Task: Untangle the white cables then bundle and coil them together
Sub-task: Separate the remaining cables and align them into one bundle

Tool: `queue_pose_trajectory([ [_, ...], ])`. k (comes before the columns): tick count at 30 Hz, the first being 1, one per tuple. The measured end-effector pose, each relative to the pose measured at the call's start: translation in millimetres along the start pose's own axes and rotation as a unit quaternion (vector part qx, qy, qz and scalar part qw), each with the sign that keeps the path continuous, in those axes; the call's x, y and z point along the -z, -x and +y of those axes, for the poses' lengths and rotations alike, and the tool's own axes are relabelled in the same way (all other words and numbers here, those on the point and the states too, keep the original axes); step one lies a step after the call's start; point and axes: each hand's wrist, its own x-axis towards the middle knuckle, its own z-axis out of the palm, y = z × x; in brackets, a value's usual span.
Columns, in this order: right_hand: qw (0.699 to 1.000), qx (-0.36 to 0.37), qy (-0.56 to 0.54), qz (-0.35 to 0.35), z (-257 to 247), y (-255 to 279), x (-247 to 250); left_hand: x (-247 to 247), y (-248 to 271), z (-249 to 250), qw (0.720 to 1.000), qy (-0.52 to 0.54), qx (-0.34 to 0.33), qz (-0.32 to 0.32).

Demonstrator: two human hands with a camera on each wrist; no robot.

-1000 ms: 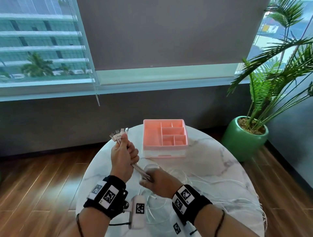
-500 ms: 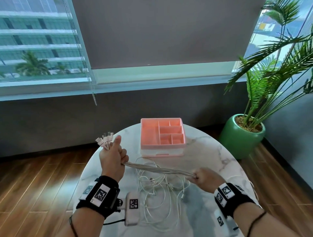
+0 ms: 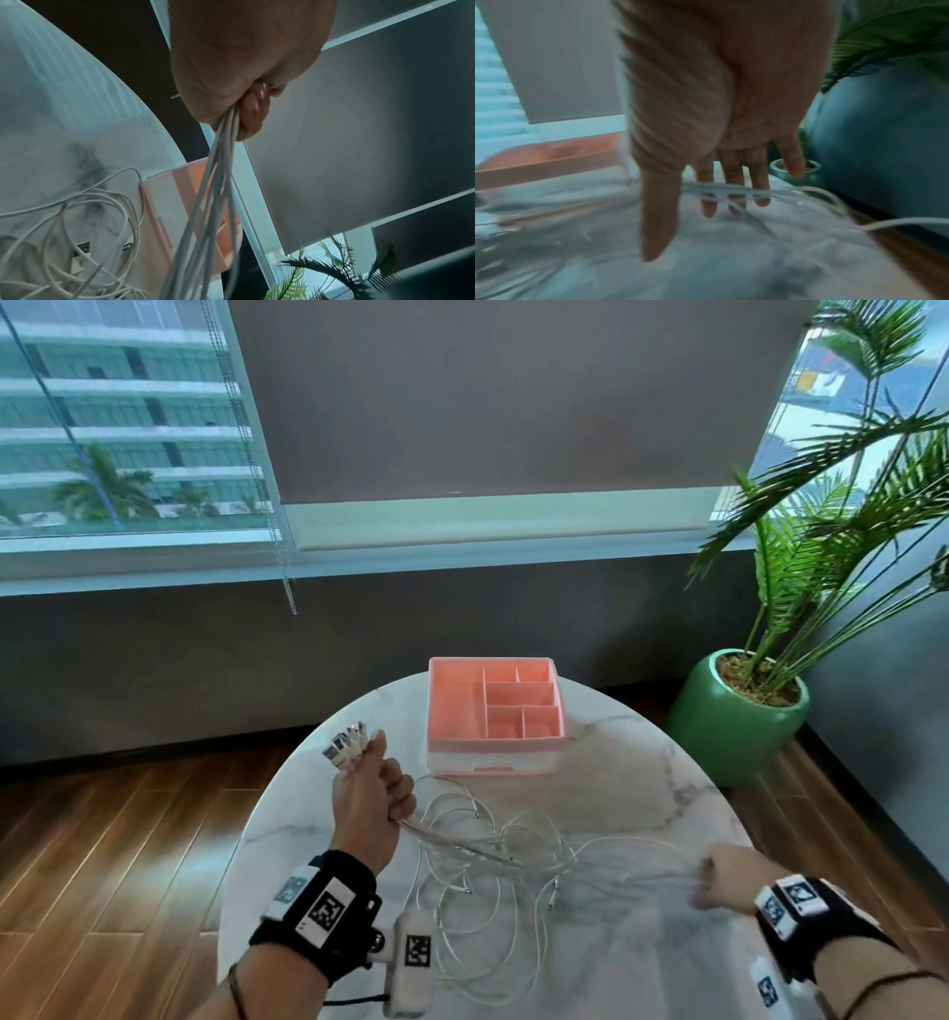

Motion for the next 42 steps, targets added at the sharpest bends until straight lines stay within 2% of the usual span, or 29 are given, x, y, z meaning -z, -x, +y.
queue_pose_trajectory([
  [1, 0.999, 0.045, -0.025, -0.015, -19, 3, 0, -3, 2, -2, 1.000, -0.011, 0.002, -0.009],
  [3, 0.983, 0.145, -0.107, 0.016, -72, 14, 3, -8, 7, -8, 0.999, -0.035, 0.007, -0.026],
  [5, 0.952, 0.252, -0.161, 0.071, -133, 32, 10, -12, 12, -12, 0.998, -0.051, 0.007, -0.043],
  [7, 0.920, 0.338, -0.185, 0.075, -192, 55, 19, -14, 16, -15, 0.997, -0.054, 0.005, -0.060],
  [11, 0.884, 0.419, -0.200, 0.058, -266, 81, 17, -14, 21, -10, 0.997, -0.048, -0.009, -0.059],
  [14, 0.898, 0.395, -0.169, 0.098, -260, 63, -2, -3, 14, 9, 0.999, -0.028, -0.044, -0.011],
  [18, 0.943, 0.309, -0.086, 0.086, -193, 34, -33, 21, 1, 26, 0.998, -0.012, -0.051, 0.028],
  [23, 0.979, 0.182, 0.002, 0.096, -118, 21, -70, 28, -2, 18, 0.998, -0.018, -0.030, 0.059],
  [28, 0.996, 0.085, 0.011, 0.037, -81, 39, -62, 36, -8, 4, 0.997, -0.039, -0.006, 0.063],
  [30, 0.996, 0.082, 0.005, -0.020, -82, 41, -51, 39, -8, -6, 0.997, -0.055, 0.005, 0.053],
  [33, 0.984, 0.143, -0.066, -0.084, -95, 32, -34, 45, -6, -15, 0.997, -0.074, 0.022, 0.031],
  [38, 0.963, 0.203, -0.178, 0.020, -164, 18, -2, 55, -5, -21, 0.993, -0.106, 0.043, 0.006],
  [40, 0.959, 0.221, -0.174, 0.032, -200, 9, -4, 59, -3, -19, 0.993, -0.112, 0.042, 0.008],
  [42, 0.966, 0.207, -0.152, 0.033, -223, 3, -16, 57, 0, -20, 0.992, -0.115, 0.046, -0.004],
])
